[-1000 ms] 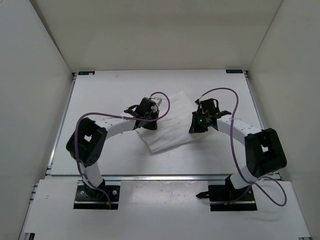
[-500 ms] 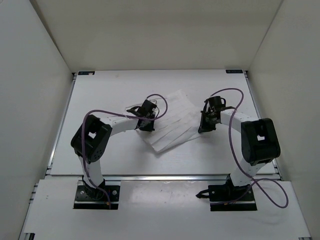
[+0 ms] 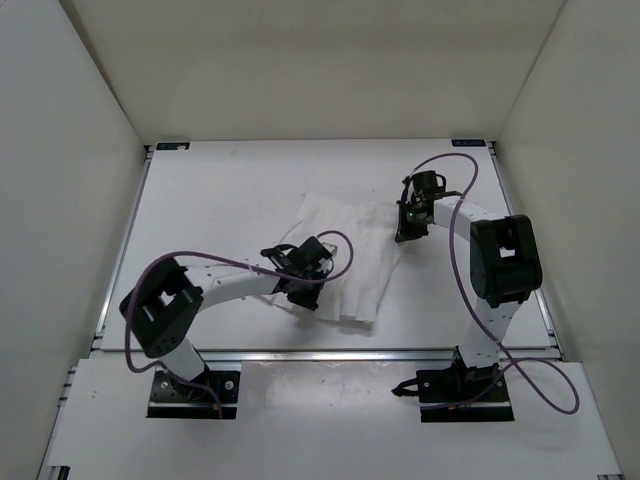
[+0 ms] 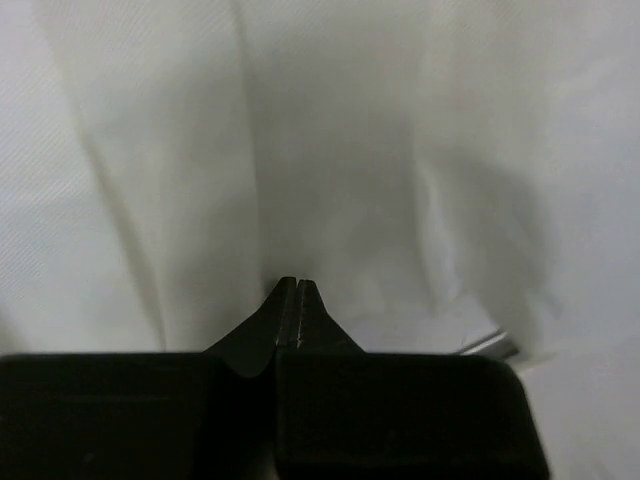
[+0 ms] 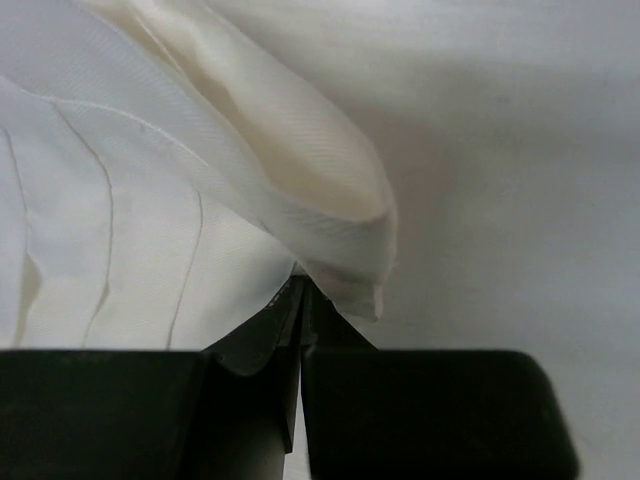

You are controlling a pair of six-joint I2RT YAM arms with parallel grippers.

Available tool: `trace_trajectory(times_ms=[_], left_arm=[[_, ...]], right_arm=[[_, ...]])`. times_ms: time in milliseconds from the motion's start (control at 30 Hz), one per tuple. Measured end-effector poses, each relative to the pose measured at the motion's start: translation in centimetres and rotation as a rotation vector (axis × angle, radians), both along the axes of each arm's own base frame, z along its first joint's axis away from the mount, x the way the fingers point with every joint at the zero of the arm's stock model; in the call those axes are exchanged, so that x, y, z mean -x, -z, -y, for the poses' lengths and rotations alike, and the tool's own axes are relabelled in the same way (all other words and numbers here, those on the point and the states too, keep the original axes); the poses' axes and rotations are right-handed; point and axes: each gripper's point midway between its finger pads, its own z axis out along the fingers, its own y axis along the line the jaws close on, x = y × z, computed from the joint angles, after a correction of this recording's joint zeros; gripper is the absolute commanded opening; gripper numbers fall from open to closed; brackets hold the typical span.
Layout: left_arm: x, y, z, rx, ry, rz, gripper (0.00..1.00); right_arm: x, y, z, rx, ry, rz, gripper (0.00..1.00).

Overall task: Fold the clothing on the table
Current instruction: Flatten the skirt out

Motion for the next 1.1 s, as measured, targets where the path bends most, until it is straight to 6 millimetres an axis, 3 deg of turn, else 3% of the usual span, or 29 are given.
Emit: trace_trajectory(times_ms=[67,100,133,167,200,233,267,333,433,500,600,667,700,733,767,800,900,1000,1100], left_arm=[[0.3,-1.3,-1.4,0.001,-0.019,-0.007,0.01],[-0.1,-2.4,-2.2,0.013,-0.042,0.002,0.11],[-0.9,-3.9,-3.1,0.032,-0.07,0.028,0.29],[-1.9,-5.4,-4.0,0.056,-0.099,0.066,0.39],[-3.3,-7.3,-5.1,0.088,-0.145,0.113,0.56],[-4.5,-9.0,-6.2,0.113,-0.176,0.161,0.7],[-6.0,-10.9,-7.3,0.147,-0.22,0.222,0.75],[-9.1,-14.3,-9.8,0.195,-0.301,0.353,0.8],[-12.5,-16.2,-12.1,0.212,-0.362,0.476,0.77],[-14.7,-15.5,-12.8,0.194,-0.376,0.502,0.77],[-18.0,-12.1,-12.8,0.148,-0.38,0.459,0.76],[-19.5,-9.5,-12.3,0.121,-0.374,0.418,0.64],[-19.8,-8.3,-12.0,0.112,-0.368,0.396,0.59],[-20.0,-7.3,-11.7,0.103,-0.359,0.376,0.5],[-20.0,-6.6,-11.2,0.1,-0.351,0.361,0.45],[-20.0,-6.2,-10.8,0.101,-0.34,0.354,0.45],[-19.4,-6.0,-9.1,0.114,-0.308,0.354,0.32],[-18.3,-5.4,-7.4,0.132,-0.286,0.347,0.01],[-15.8,-3.3,-6.6,0.098,-0.262,0.3,0.0]], right_arm=[[-0.8,-0.5,-0.5,-0.007,-0.007,0.004,0.06],[-1.1,-0.9,-0.6,-0.014,-0.008,0.01,0.18],[-1.4,-1.6,-0.8,-0.024,-0.005,0.021,0.25],[-1.6,-2.2,-1.0,-0.035,-0.004,0.034,0.43],[-1.6,-3.0,-1.1,-0.05,-0.006,0.048,0.61],[-1.6,-4.0,-1.3,-0.067,-0.003,0.064,0.66],[-1.6,-5.0,-1.5,-0.083,-0.01,0.091,0.74],[-1.5,-8.0,-1.4,-0.114,-0.012,0.164,0.79],[-1.9,-10.8,-0.9,-0.123,-0.004,0.249,0.79],[-2.4,-11.6,-0.6,-0.12,-0.001,0.285,0.79],[-2.8,-10.3,-0.1,-0.085,0.005,0.274,0.77],[-2.9,-8.5,0.2,-0.062,0.007,0.242,0.69],[-2.8,-7.3,0.2,-0.056,0.007,0.215,0.56],[-2.5,-6.1,0.3,-0.048,0.005,0.188,0.46],[-2.2,-4.9,0.3,-0.044,0.004,0.156,0.43],[-1.8,-3.8,0.4,-0.04,0.007,0.127,0.39],[-1.1,-1.5,0.3,-0.032,0.006,0.065,0.35],[-1.0,-0.5,0.0,-0.039,-0.003,0.038,0.27],[-1.5,-0.3,-0.6,-0.05,-0.019,0.039,0.19]])
